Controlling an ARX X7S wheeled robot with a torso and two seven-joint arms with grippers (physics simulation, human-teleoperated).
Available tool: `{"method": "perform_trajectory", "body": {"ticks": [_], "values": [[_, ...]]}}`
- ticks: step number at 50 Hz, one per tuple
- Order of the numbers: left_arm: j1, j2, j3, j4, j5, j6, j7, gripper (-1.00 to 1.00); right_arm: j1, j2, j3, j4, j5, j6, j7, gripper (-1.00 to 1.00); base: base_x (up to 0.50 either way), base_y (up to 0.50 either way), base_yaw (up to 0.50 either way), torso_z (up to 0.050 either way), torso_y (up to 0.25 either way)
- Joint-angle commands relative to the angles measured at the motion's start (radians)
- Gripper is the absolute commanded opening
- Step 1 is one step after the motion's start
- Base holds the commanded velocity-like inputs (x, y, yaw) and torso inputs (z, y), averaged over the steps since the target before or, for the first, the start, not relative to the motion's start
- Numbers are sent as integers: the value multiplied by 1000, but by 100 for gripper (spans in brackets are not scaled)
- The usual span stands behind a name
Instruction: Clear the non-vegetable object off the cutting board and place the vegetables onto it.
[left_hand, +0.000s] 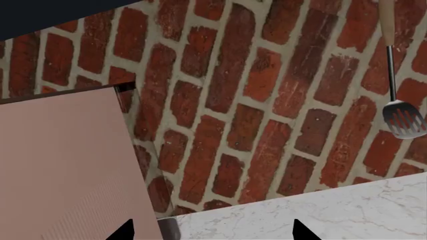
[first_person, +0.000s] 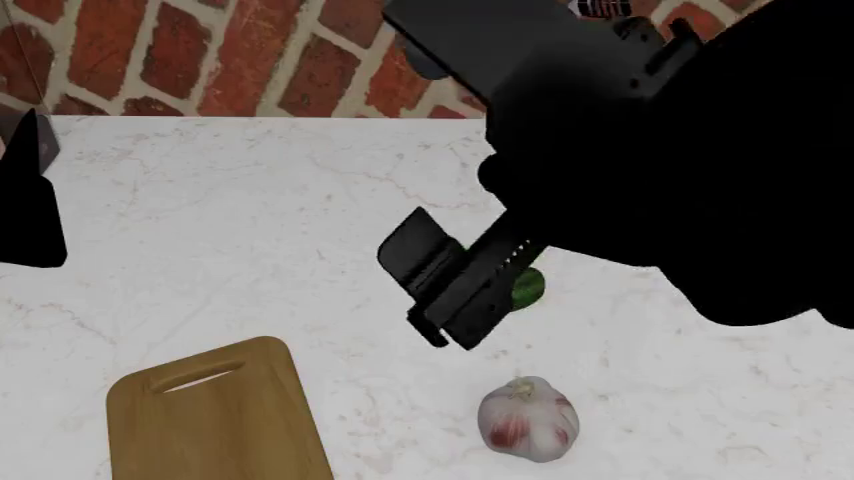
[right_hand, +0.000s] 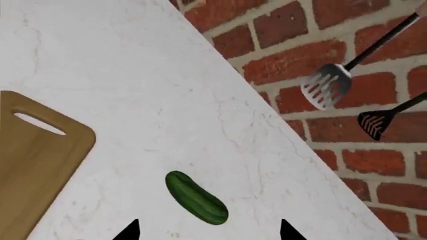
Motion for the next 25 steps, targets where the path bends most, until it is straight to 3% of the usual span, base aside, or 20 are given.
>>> {"method": "perform_trajectory", "body": {"ticks": [1,6,13,21,25], "values": [[-33,18,-27,-20,15,-14,33,100,183,-67,-255,-53,-570,-127,-610,100,0,0,0,0,0],[-33,16,-24,-20,16,-11,34,100,215,-88,-403,-24,-729,-262,-804,100,0,0,0,0,0],[-38,12,-18,-20,15,-19,26,100,254,-111,-509,101,-829,-397,-1050,100,0,0,0,0,0],[-42,12,-17,-20,11,-31,6,100,193,-233,-574,372,-924,-568,-1213,100,0,0,0,0,0],[-42,12,-16,-19,14,-32,-4,100,158,-337,-588,618,-979,-705,-1316,100,0,0,0,0,0]]}}
